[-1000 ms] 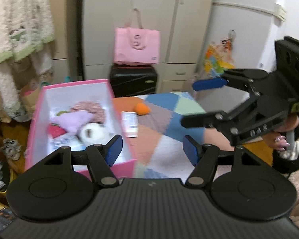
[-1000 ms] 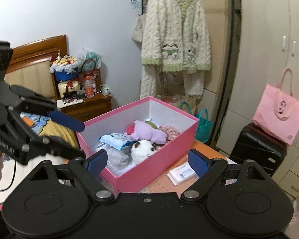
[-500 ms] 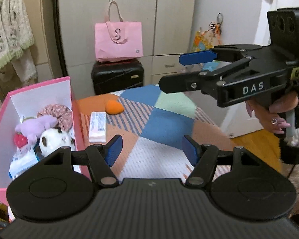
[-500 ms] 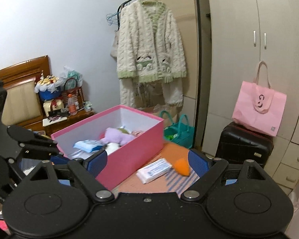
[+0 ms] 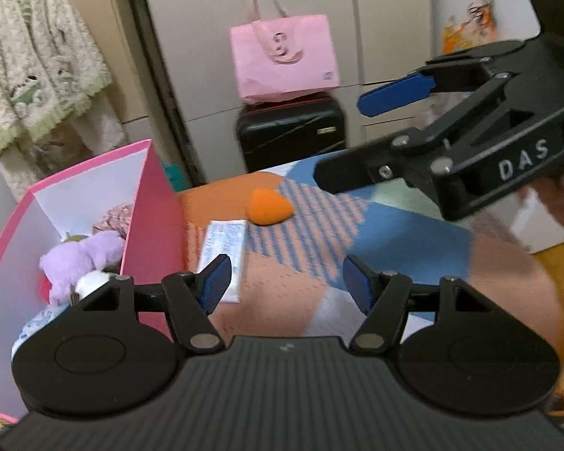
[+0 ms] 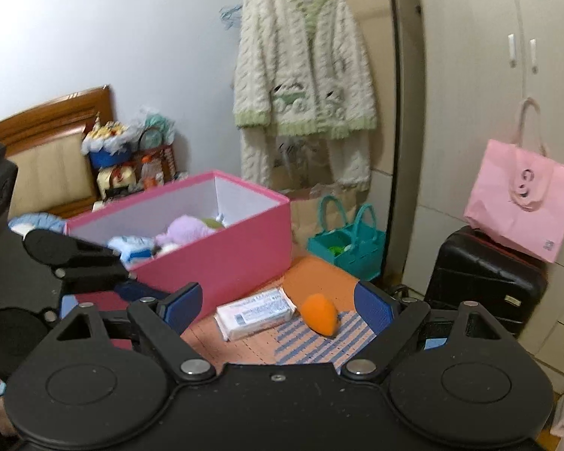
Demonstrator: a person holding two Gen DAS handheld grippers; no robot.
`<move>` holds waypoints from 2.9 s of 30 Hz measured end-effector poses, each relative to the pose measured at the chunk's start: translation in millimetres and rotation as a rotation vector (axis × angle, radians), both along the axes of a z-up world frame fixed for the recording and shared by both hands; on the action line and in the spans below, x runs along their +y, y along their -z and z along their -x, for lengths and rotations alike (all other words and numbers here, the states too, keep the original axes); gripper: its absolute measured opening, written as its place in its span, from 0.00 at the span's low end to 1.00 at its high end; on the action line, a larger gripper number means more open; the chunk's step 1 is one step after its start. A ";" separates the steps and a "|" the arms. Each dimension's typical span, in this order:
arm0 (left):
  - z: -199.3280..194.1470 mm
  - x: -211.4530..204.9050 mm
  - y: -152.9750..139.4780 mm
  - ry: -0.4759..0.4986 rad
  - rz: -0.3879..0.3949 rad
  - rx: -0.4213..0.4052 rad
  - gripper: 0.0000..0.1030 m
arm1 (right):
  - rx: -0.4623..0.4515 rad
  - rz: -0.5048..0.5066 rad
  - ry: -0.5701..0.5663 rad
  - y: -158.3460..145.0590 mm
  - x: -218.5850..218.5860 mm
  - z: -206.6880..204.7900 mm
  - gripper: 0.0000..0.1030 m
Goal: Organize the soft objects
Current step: 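Close the left gripper on the white tissue pack while the right gripper grasps the orange sponge, then lift the tissue pack and orange sponge and carry both over the pink box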
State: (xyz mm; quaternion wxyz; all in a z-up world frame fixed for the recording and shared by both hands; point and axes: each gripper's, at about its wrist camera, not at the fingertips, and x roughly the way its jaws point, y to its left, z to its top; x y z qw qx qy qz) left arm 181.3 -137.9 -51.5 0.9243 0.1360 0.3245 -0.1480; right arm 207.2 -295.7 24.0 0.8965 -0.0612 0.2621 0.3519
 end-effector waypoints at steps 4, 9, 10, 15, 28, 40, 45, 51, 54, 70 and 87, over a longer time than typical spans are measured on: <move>-18.4 -7.5 14.5 -0.049 -0.040 -0.008 0.62 | 0.012 0.029 -0.031 17.3 0.3 -22.5 0.88; -37.6 -16.5 31.0 -0.095 -0.098 -0.020 0.62 | 0.102 0.013 -0.030 41.3 0.2 -57.5 0.88; -39.7 -17.0 33.9 -0.105 -0.110 -0.025 0.62 | 0.118 0.012 -0.028 46.5 0.1 -63.7 0.88; -57.1 -15.6 45.6 -0.146 -0.137 -0.022 0.62 | 0.212 -0.003 -0.039 68.9 1.4 -90.5 0.79; -83.0 -19.0 63.0 -0.176 -0.126 0.008 0.62 | 0.283 -0.037 -0.067 94.3 9.7 -121.7 0.63; -92.3 -22.8 65.6 -0.164 -0.174 0.000 0.59 | 0.330 -0.021 -0.079 107.6 18.2 -128.0 0.39; -94.1 -19.7 67.8 -0.214 -0.212 -0.024 0.36 | 0.314 -0.030 -0.066 105.3 13.7 -125.5 0.39; -90.9 -17.2 64.7 -0.224 -0.183 -0.028 0.33 | 0.296 -0.042 -0.051 96.9 7.6 -119.7 0.39; -89.9 -13.9 63.2 -0.232 -0.163 -0.024 0.32 | 0.296 -0.035 -0.037 94.3 6.5 -114.6 0.39; -58.7 -19.8 50.1 -0.093 0.012 0.081 0.31 | 0.314 -0.007 0.070 82.6 -12.3 -74.7 0.39; -64.6 -9.0 63.1 -0.116 0.124 0.212 0.47 | 0.314 -0.012 0.141 87.8 -33.5 -46.6 0.39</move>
